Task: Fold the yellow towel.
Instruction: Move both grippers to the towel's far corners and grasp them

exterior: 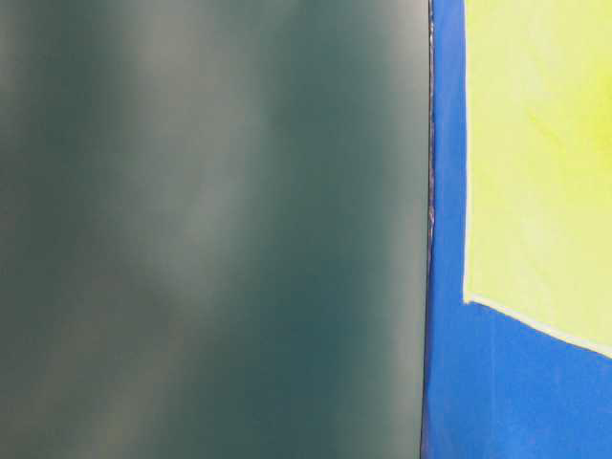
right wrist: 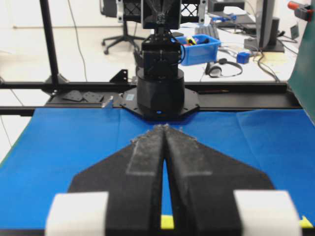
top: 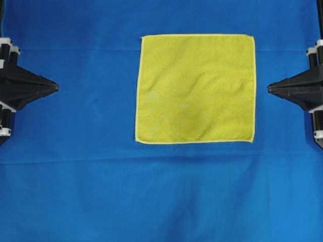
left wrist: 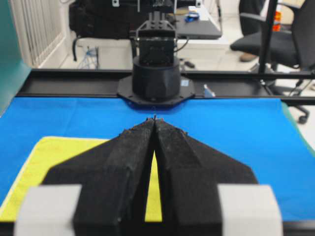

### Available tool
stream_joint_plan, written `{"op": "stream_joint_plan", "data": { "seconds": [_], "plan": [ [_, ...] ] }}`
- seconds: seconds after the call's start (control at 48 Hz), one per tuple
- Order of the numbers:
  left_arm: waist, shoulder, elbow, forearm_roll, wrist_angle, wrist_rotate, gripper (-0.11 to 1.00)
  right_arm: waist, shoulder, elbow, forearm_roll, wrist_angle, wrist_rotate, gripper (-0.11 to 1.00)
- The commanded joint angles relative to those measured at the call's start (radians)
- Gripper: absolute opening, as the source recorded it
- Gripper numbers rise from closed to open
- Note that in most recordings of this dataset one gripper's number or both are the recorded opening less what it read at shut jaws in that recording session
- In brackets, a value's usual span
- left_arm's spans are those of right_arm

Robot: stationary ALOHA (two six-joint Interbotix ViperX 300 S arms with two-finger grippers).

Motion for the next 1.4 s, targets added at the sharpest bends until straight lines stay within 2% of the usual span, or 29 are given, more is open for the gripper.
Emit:
{"op": "stream_joint_plan", "data": {
  "seconds": [0.0,0.146,0.25,0.521,0.563,0.604,0.646,0.688,0.834,0.875,0.938,1.084,1.376],
  "plan": [
    [0.018,0.054,-0.041,-0.017,0.015,-0.009,0.01,-0.026,0.017,-0.025,0.003,0.005,-0.005,0.01],
    [0.075,0.169,-0.078,-0.017,0.008,0.005,0.01,-0.144,0.052,-0.071,0.008,0.202,0.012,0.01],
    [0.126,0.270,-0.110,-0.017,0.003,0.009,0.01,-0.256,0.083,-0.092,0.006,0.334,0.032,0.01],
    [0.270,0.583,-0.256,-0.017,0.020,0.012,0.02,-0.511,0.210,-0.097,-0.005,0.403,0.023,0.02],
    [0.291,0.626,-0.281,-0.017,0.025,0.014,0.05,-0.546,0.239,-0.098,-0.008,0.413,0.025,0.02],
    [0.313,0.670,-0.304,-0.017,0.029,0.014,0.13,-0.589,0.279,-0.104,-0.011,0.425,0.025,0.02],
    [0.336,0.713,-0.328,-0.017,0.035,0.014,0.25,-0.618,0.313,-0.110,-0.011,0.433,0.025,0.03],
    [0.357,0.758,-0.351,-0.017,0.043,0.014,0.37,-0.643,0.348,-0.115,-0.015,0.433,0.025,0.09],
    [0.426,0.894,-0.433,-0.017,0.055,0.015,0.79,-0.701,0.468,-0.138,-0.046,0.425,0.025,0.50],
    [0.443,0.928,-0.454,-0.017,0.055,0.017,0.84,-0.715,0.500,-0.144,-0.060,0.419,0.025,0.56],
    [0.463,0.982,-0.485,-0.015,0.051,0.029,0.84,-0.730,0.558,-0.152,-0.083,0.397,0.025,0.56],
    [0.485,1.103,-0.555,-0.017,0.051,0.060,0.84,-0.758,0.667,-0.160,-0.095,0.344,0.025,0.53],
    [0.509,1.278,-0.640,-0.017,0.049,0.071,0.84,-0.775,0.847,-0.164,-0.095,0.236,0.023,0.53]
  ]
}}
